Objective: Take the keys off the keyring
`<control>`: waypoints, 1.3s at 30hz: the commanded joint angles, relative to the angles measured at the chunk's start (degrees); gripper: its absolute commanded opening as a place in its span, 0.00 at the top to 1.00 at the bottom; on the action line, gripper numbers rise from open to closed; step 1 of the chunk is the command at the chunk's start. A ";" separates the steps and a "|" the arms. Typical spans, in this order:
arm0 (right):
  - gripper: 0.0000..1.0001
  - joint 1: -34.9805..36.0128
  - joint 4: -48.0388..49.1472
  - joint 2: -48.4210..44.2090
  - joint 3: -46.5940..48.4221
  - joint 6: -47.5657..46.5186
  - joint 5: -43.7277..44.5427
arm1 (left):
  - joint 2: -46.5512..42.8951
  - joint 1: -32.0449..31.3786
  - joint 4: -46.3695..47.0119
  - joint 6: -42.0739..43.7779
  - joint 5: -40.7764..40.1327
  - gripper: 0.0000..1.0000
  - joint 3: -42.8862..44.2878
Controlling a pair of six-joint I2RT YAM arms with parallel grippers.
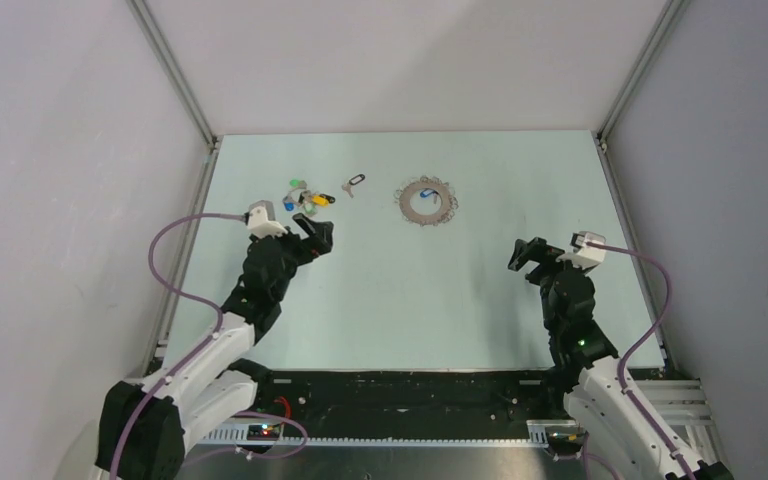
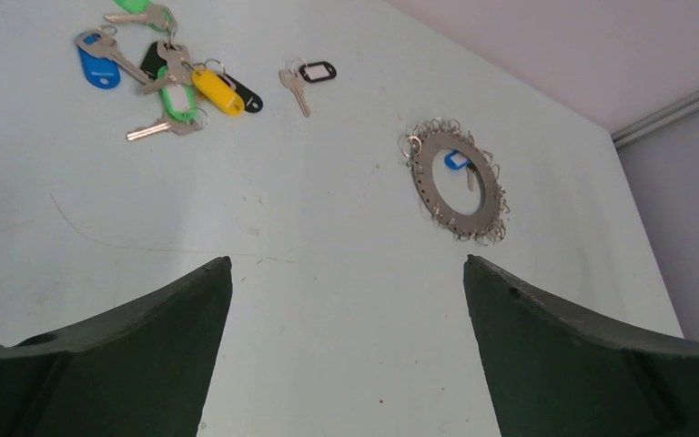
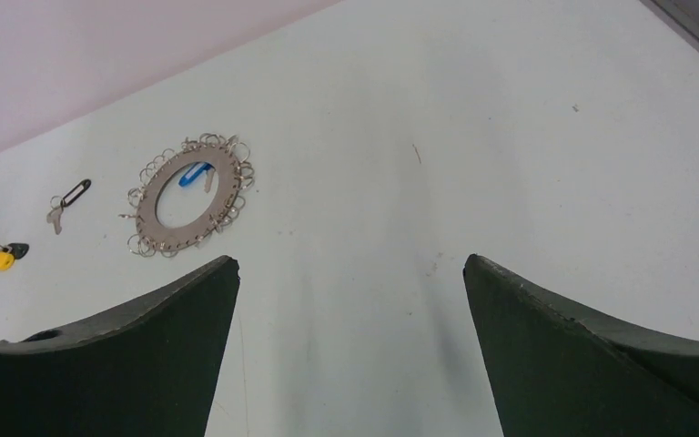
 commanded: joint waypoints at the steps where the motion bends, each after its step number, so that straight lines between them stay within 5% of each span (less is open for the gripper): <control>1: 0.01 0.11 2.32 2.10 2.40 1.59 0.90 | 2.01 -0.66 3.82 1.41 2.13 0.00 0.68; 9: 0.01 0.13 4.21 6.60 3.12 2.44 -0.54 | 3.58 -3.08 4.36 4.24 0.82 0.00 1.52; 16: 0.05 0.20 13.84 17.66 3.97 2.76 -10.50 | 8.19 -16.11 4.27 12.25 -6.83 0.00 6.23; 27: 0.27 5.08 -4.15 52.93 35.93 0.97 -16.60 | 12.03 -18.35 4.24 12.23 -6.61 0.00 8.28; 39: 0.49 5.88 -17.93 79.67 62.74 1.95 -19.47 | 11.04 -18.36 4.09 12.71 -8.06 0.00 8.07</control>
